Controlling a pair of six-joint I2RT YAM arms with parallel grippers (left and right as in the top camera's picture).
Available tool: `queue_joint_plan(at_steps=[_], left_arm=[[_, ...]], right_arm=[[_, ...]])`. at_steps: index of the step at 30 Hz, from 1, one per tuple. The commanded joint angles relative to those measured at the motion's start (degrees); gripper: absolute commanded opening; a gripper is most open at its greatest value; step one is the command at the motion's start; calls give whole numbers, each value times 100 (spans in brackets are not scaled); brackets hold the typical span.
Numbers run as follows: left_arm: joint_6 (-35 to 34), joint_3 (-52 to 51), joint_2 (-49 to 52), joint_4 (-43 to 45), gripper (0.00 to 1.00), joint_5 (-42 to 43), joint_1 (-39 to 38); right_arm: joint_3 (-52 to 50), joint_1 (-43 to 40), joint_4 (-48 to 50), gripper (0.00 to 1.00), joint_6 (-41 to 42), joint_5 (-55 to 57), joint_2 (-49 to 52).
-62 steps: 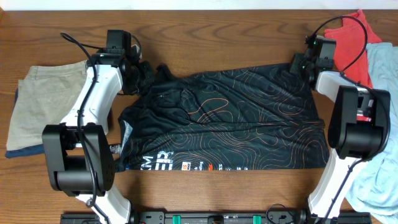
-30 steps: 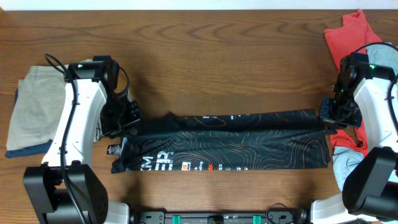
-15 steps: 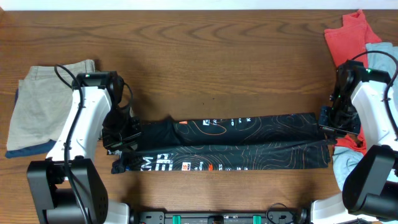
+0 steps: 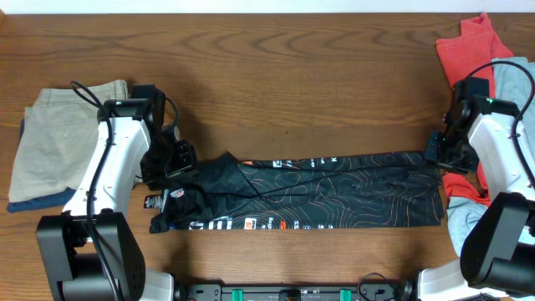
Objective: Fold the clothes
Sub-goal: 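Release the folded edge and adjust the jersey strip's ends with both grippers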
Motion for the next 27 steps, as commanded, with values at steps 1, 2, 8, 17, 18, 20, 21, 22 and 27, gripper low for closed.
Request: queue_joint_plan(at_steps=[1, 2, 8, 17, 18, 20, 21, 22, 27], left_arm=[[28, -15, 24, -13, 65, -55, 13], [28, -15, 24, -15, 66, -55, 13], [31, -17, 24, -15, 66, -55, -9], [31, -42, 24, 9, 66, -57, -229], [31, -42, 24, 15, 66, -57, -243], [31, -42, 24, 20, 66, -57, -240], [31, -42, 24, 20, 66, -57, -240], [31, -42, 24, 20, 66, -57, -240], [31, -42, 24, 22, 66, -57, -240]], right_arm=[[-85, -31, -13, 44, 9, 15, 31], [-118, -31, -37, 46, 9, 15, 31], [-540, -57, 131, 67, 9, 2, 31], [-1016, -487, 841, 80, -398, -857, 31], [-1045, -533, 894, 79, -452, -883, 31], [-1108, -605, 992, 78, -468, -885, 31], [-1165, -632, 1071, 77, -468, -885, 31], [-1222, -651, 1143, 76, -468, -892, 31], [-1729, -658, 1733, 72, -468, -1067, 31]])
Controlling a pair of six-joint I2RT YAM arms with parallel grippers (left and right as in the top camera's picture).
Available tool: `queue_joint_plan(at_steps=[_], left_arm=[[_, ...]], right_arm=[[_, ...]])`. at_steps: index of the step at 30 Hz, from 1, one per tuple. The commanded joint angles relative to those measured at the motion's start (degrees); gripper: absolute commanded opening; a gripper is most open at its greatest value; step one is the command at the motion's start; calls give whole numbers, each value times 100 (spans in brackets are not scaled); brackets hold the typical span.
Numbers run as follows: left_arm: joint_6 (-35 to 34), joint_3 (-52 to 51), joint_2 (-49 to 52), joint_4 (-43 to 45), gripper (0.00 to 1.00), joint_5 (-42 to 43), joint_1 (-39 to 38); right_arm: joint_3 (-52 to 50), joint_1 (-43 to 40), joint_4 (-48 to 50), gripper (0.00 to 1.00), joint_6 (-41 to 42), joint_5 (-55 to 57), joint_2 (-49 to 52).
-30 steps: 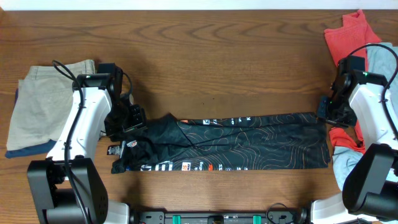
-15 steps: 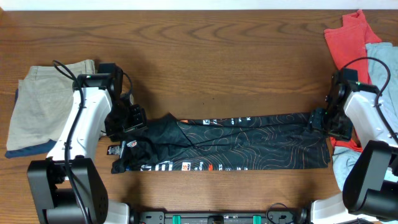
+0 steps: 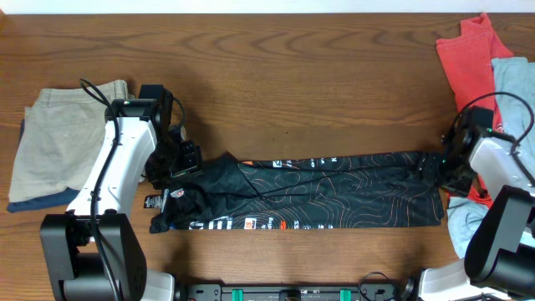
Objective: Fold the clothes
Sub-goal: 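Release the folded edge and adjust the jersey strip's ends with both grippers, then grasp the strip's right end with the right gripper and fold it leftward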
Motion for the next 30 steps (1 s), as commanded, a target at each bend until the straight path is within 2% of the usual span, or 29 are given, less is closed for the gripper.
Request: queue_joint_plan(at_steps=[1, 4, 5, 7, 9, 10, 15, 21, 25, 30], left_arm=[[31, -42, 24, -17, 66, -57, -7], [31, -42, 24, -13, 65, -57, -7], [31, -42, 24, -13, 66, -57, -7], [31, -42, 24, -13, 66, -57, -7], [31, -42, 24, -15, 66, -57, -7], [31, -42, 24, -17, 66, -57, -7], [31, -42, 24, -15, 66, -57, -7], [31, -42, 24, -15, 66, -57, -7], [31, -42, 24, 31, 66, -57, -7], [31, -42, 24, 48, 66, -57, -7]], right_arm=[[-352, -48, 278, 72, -79, -256, 31], [-616, -48, 599, 69, -76, -348, 31], [-675, -48, 651, 65, -76, -402, 31], [-706, -48, 695, 43, -79, -516, 31], [-684, -48, 713, 7, -76, -516, 28], [-654, -48, 713, 1, -76, -514, 28], [-116, -48, 533, 1, -72, -407, 28], [1165, -46, -564, 1, 11, 638, 28], [1768, 44, -1392, 1, 7, 605, 28], [1895, 564, -1880, 1, 13, 151, 28]])
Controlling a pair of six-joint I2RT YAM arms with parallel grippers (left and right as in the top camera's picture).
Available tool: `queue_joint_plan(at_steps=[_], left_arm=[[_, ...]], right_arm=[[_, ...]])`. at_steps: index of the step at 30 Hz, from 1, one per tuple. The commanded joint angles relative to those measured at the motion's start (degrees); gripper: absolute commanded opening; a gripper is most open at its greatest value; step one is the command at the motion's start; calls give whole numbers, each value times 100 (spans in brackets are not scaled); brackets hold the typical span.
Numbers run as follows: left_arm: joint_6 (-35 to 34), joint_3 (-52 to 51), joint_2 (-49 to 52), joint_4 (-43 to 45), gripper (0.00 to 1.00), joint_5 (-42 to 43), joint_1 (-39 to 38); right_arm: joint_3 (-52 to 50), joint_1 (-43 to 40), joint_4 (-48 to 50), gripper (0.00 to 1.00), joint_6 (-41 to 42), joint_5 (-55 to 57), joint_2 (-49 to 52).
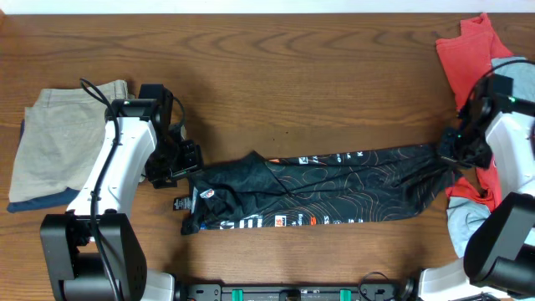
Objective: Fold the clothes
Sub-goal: 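Grasp the strip's right end with the right gripper and fold it leftward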
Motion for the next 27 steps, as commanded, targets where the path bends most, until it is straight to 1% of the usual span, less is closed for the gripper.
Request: queue_joint_plan(at_steps=[1, 4, 6, 13, 20, 22, 23, 24, 25, 27], left_arm=[[31, -39, 24, -13, 66, -55, -7], [31, -39, 24, -11, 66, -55, -7], [31, -39, 24, -11, 66, -55, -7], [31, -39, 24, -13, 66, -55, -7], [31, -39, 24, -11, 66, -55, -7], [31, -39, 24, -11, 66, -55, -7], [31, -39, 24, -11, 66, -55, -7], [31, -39, 24, -11, 66, -55, -7], [31, -39, 24, -11, 66, -55, -7], [31, -39, 24, -13, 66, -55, -7]], right_arm=[[72, 463, -160, 1, 42, -396, -2], [68, 962, -212, 1, 168, -960, -2], [46, 1325, -214, 1, 367, -1104, 0], [-181, 2669, -225, 1, 1268, -1099, 0], [-240, 3604, 15, 1, 1633, -1108, 0], [-240, 3797, 103, 7, 1633, -1106, 0], [-240, 3895, 162, 14, 1633, -1123, 0], [-240, 3987, 240, 17, 1628, -1176, 0], [-240, 4081, 339, 22, 1613, -1305, 0], [-240, 4199, 487, 30, 1233, -1705, 0]])
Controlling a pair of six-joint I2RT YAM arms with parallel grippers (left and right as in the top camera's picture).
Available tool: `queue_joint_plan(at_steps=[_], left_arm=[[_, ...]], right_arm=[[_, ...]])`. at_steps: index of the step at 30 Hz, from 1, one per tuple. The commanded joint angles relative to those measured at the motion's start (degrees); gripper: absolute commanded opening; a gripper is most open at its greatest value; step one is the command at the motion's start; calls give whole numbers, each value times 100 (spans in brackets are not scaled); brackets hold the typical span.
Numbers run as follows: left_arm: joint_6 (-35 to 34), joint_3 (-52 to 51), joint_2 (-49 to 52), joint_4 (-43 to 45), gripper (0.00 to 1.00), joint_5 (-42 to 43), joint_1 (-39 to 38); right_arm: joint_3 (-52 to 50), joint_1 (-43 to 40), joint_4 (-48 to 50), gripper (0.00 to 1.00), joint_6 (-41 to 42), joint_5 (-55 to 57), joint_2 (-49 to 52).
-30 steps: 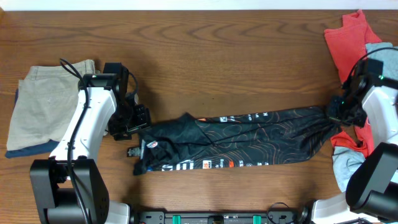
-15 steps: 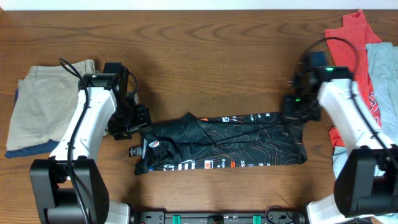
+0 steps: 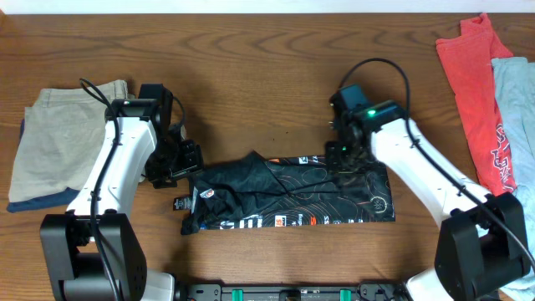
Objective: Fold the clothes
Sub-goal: 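Grasp the strip's right end with the right gripper and fold it leftward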
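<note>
A black patterned garment [image 3: 276, 196] lies near the table's front edge, its right part doubled back over itself so that the fold sits at the right. My right gripper [image 3: 338, 155] is over the top edge of that doubled layer and appears shut on it. At the cloth's upper left corner is my left gripper [image 3: 190, 165]; its dark fingers blend with the fabric, so their state is unclear.
A folded stack with a khaki piece [image 3: 58, 146] on top lies at the left edge. A red garment [image 3: 470, 79] and a light blue one [image 3: 517, 104] lie unfolded at the right. The bare wooden table [image 3: 251, 67] stretches behind.
My right gripper was at the table's right end holding the garment's stretched end. It is now at the middle, and that end lies folded over the garment. The left arm has not moved.
The black garment lay stretched long across the front, a gripper at each end. My right gripper then lowered onto its right end. After that the whole cloth sat shifted to the right, pulled taut. Now the right end is doubled over towards the middle.
</note>
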Motion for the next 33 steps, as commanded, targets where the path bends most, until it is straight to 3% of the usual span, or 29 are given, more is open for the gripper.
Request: queue_joint_plan(at_steps=[1, 2, 5, 8, 10, 16, 22, 26, 33], left_arm=[[31, -39, 24, -15, 66, -55, -7], [33, -39, 24, -15, 66, -55, -7], [31, -39, 24, -15, 66, -55, -7], [31, -39, 24, -13, 66, -55, -7], [31, -39, 24, -13, 66, -55, -7], [31, -39, 24, 7, 66, -55, -7], [31, -39, 24, 9, 66, -55, -7], [31, -39, 24, 9, 66, -55, -7], [31, -39, 24, 9, 66, -55, -7]], right_arm=[[-26, 234, 142, 36, -597, -723, 0], [-26, 269, 146, 40, -885, -822, 0], [-26, 271, 87, 28, -1073, -254, 0], [-26, 125, -72, 30, -319, 953, 0], [-26, -2, -186, 36, 85, 1497, 0], [-70, -120, -219, 43, -494, 822, 0], [-581, -57, 120, 55, -754, 1038, 0], [-979, -55, 627, 54, -752, 1005, 0], [-1314, -39, 944, 41, -973, 459, 0]])
